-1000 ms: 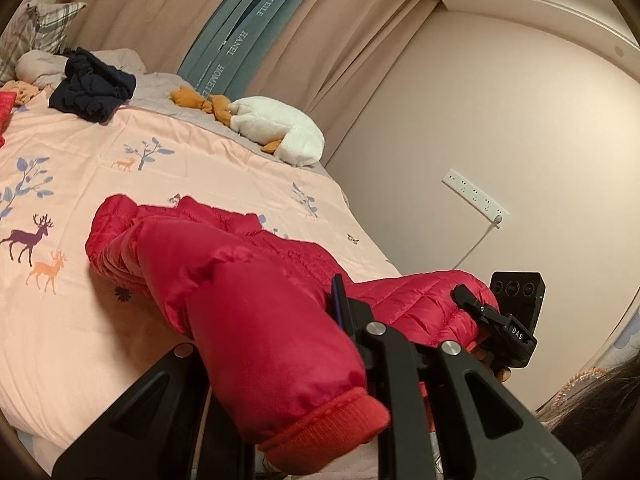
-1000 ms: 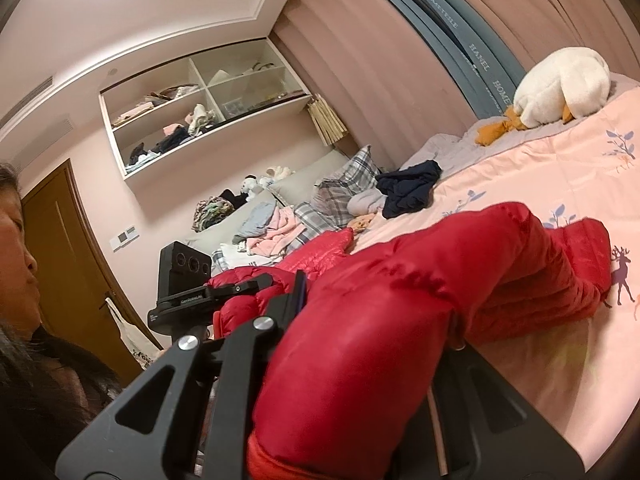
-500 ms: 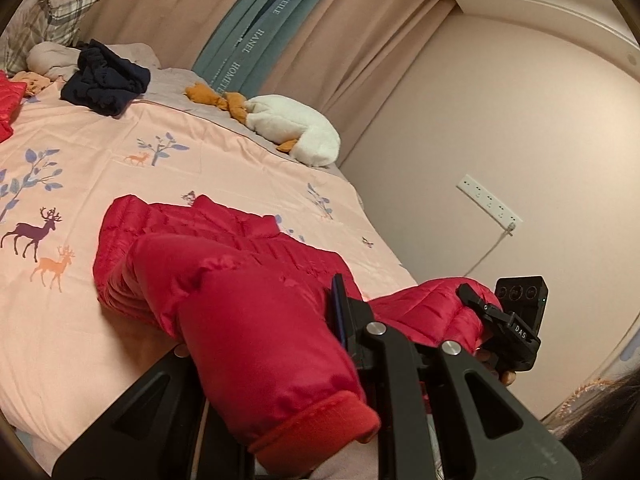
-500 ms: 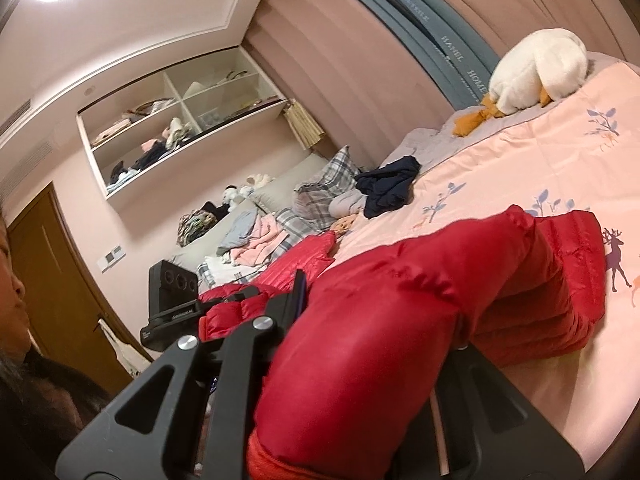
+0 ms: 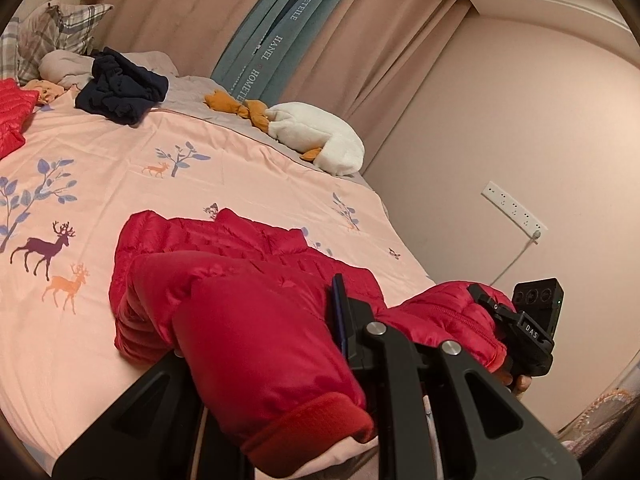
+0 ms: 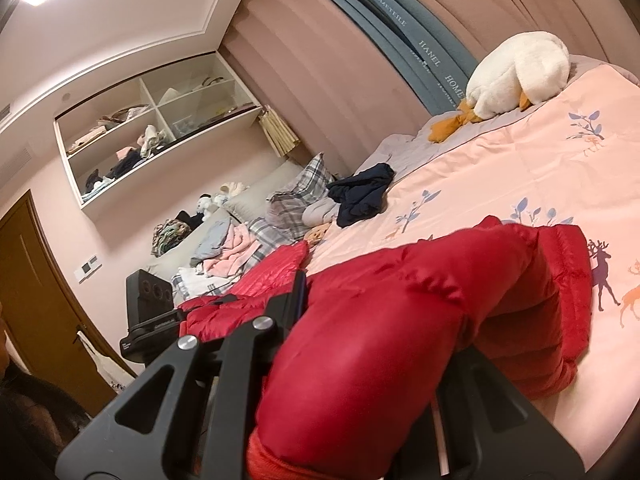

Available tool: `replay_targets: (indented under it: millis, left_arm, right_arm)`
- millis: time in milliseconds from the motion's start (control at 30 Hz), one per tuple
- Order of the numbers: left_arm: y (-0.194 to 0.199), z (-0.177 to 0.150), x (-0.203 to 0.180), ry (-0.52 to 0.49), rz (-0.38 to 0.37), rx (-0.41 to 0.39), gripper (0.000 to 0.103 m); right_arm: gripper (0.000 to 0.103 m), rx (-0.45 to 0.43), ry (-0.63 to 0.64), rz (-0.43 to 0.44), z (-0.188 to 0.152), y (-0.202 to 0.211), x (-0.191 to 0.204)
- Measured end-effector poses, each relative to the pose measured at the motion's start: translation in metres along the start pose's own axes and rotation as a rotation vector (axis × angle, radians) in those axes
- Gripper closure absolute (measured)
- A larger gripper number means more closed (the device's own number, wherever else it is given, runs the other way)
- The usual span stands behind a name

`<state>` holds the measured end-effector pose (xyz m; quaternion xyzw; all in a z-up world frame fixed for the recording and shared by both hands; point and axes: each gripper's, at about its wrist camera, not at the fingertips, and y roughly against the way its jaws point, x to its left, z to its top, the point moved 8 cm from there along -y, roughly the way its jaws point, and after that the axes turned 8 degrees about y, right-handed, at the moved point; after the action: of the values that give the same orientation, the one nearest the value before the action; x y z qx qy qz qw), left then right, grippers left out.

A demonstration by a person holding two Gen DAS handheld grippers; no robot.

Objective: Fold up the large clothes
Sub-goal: 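Carry the held hem with both grippers further over the jacket toward the collar, then lower the folded hem with both grippers onto the collar end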

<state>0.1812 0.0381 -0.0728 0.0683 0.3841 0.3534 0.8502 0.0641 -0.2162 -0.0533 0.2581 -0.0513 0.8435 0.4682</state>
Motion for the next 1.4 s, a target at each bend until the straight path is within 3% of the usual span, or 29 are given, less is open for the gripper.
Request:
replay_targets:
  millis: [633,1400]
  left_arm:
    - [-0.030,0.026,0.023,-0.001,0.084,-0.011,0.087]
    - [-0.097,0.037,0.067,0.021,0.169,0.059,0.087]
  right_arm:
    - [0.085,0.014,-0.034,-0.106,0.015,-0.028,-0.044]
    - [0.086,0.109,-0.062,-0.240,0.001,-0.079,-0.113]
